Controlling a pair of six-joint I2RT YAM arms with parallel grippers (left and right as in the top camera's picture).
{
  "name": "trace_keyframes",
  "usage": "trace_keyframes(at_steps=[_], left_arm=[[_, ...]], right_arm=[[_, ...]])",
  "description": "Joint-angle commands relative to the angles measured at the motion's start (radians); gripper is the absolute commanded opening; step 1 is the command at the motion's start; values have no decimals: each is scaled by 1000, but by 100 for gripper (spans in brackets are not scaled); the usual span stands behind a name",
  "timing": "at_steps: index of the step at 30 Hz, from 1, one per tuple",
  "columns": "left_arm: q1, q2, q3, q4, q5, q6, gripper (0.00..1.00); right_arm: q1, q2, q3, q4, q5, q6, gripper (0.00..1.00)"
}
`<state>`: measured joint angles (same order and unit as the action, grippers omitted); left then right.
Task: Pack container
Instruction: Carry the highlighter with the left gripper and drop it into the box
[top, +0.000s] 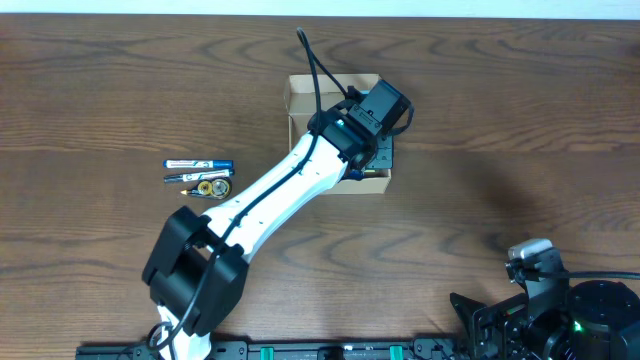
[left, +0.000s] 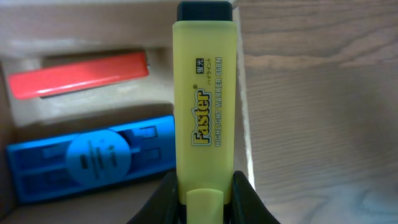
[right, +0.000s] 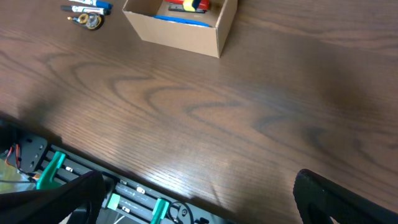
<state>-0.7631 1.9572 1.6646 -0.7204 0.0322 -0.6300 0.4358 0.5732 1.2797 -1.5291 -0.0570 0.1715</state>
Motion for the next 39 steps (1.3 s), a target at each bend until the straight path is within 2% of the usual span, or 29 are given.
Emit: trace_keyframes(at_steps=[1,5,17,18,19,20,22,31,36,39], left_arm=[[-2,35,-3,22,50,-44,6],[-2,63,-3,48,98,-47,6],[-3,72,-3,52,99,-50,6],[-3,72,-3,52,100,-52,11],[-3,72,-3,52,100,-51,27],[-3,72,-3,52,100,-51,35],[-3,72,-3,52,100,-51,41],[-3,52,4,57,138,-42,40],[-3,-51,9,53,129,51,36],[-3,-154,9,19,53,106,37]], right_arm=[[-3,-1,2,-1,-7,-8,99],[-3,-1,2,-1,-7,-9,99],[-3,-1,2,-1,-7,-8,99],[-3,-1,2,-1,-7,-9,99],[-3,-1,2,-1,-7,-8,99],[-3,-1,2,-1,-7,-9,99],[-3,-1,2,-1,-7,-8,99],[-3,-1,2,-1,-7,-9,99],[-3,-1,2,-1,-7,-9,99],[-3,-1,2,-1,-7,-8,99]])
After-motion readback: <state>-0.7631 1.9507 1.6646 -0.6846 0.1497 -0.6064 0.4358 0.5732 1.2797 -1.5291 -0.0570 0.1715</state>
